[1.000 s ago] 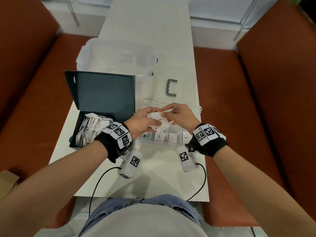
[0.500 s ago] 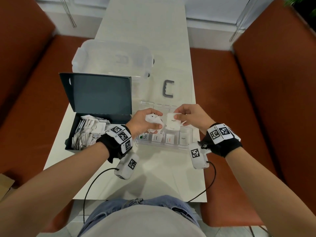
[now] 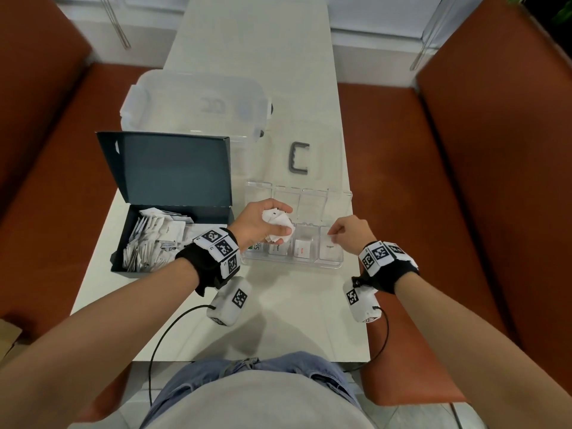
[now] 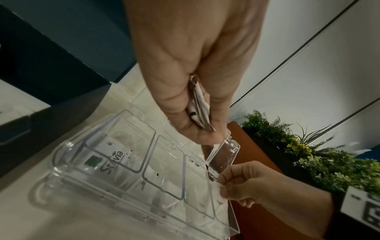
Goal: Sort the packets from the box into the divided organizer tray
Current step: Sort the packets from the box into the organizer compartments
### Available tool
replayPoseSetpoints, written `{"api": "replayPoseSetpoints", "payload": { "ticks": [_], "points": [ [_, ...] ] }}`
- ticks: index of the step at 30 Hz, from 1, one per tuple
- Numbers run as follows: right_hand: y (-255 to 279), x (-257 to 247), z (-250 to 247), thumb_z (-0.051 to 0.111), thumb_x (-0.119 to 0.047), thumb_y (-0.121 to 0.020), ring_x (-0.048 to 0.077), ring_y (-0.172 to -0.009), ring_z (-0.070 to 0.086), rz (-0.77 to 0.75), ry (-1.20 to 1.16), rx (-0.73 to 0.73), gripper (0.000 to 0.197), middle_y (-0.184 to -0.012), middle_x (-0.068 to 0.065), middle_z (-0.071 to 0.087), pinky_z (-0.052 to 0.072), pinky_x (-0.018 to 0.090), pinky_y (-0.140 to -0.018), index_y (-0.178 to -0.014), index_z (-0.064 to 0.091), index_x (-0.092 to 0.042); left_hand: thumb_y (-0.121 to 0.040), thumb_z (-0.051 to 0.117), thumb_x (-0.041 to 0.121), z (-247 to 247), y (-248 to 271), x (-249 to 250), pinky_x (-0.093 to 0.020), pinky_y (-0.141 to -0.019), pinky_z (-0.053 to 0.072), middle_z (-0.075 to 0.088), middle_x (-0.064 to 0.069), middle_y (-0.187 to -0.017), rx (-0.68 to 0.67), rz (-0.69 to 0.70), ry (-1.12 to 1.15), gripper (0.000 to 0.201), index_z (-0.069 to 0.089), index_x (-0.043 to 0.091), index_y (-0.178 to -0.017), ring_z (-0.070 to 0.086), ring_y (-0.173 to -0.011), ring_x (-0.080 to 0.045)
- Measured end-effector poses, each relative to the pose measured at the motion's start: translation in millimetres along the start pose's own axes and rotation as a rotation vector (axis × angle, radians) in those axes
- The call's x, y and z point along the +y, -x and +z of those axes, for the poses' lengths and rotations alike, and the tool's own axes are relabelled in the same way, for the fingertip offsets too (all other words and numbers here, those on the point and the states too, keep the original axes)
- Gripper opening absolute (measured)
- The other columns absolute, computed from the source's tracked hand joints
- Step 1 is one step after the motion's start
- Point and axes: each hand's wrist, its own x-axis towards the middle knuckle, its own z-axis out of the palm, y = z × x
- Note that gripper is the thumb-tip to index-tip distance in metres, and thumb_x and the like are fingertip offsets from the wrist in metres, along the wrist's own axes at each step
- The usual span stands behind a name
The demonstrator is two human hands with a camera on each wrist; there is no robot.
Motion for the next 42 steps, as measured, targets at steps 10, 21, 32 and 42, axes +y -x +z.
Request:
{"api": "replayPoseSetpoints", "payload": {
  "ticks": [10,21,32,42],
  "points": [
    [3,3,18,0.05,-0.015,-0.093,0.022,-0.094,0.06,-0.126,0.411,0.153,0.016,-0.1,-0.002,0.07,0.028,0.034,-0.081,-0.102,0.061,-0.023,-0.076,0.073,-0.009,-2,3,-2,-0.028,-0.056,0.059,0.064,-0.009,-0.094,0.038,0.003,-0.028,0.042,0.064,0.005,-0.114,0.065,-0.08,-0.018],
    [-1,-9,22,0.067,-0.044,-0.084,0.021,-0.106,0.051,-0.193,0.719,0.034,0.029,-0.104,-0.005,0.065,0.03,0.041,-0.092,-0.105,0.062,-0.026,-0.077,0.073,-0.009,-2,5,1,-0.028,-0.058,0.059,0.064,-0.01,-0.095,0.039,-0.014,-0.021,0.042,0.063,0.004,-0.116,0.065,-0.079,-0.018],
    [5,-15,20,0.063,-0.043,-0.085,0.019,-0.096,0.054,-0.177,0.841,0.026,0.02,-0.086,-0.007,0.062,0.029,0.042,-0.09,-0.098,0.06,-0.028,-0.079,0.074,-0.005,-7,8,0,-0.023,-0.051,0.054,0.061,-0.01,-0.102,0.07,-0.054,0.025,0.036,0.066,0.009,-0.111,0.067,-0.075,-0.021],
    [23,-93,-16,0.048,-0.028,-0.094,0.023,-0.097,0.061,-0.34,0.201,0.137,0.024,-0.101,-0.001,0.069,0.042,0.038,-0.092,-0.105,0.068,-0.024,-0.092,0.042,-0.006,-14,13,14,-0.029,-0.057,0.058,0.057,-0.021,-0.117,0.062,-0.181,0.22,0.034,0.064,0.004,-0.115,0.062,-0.092,-0.032]
  ]
}}
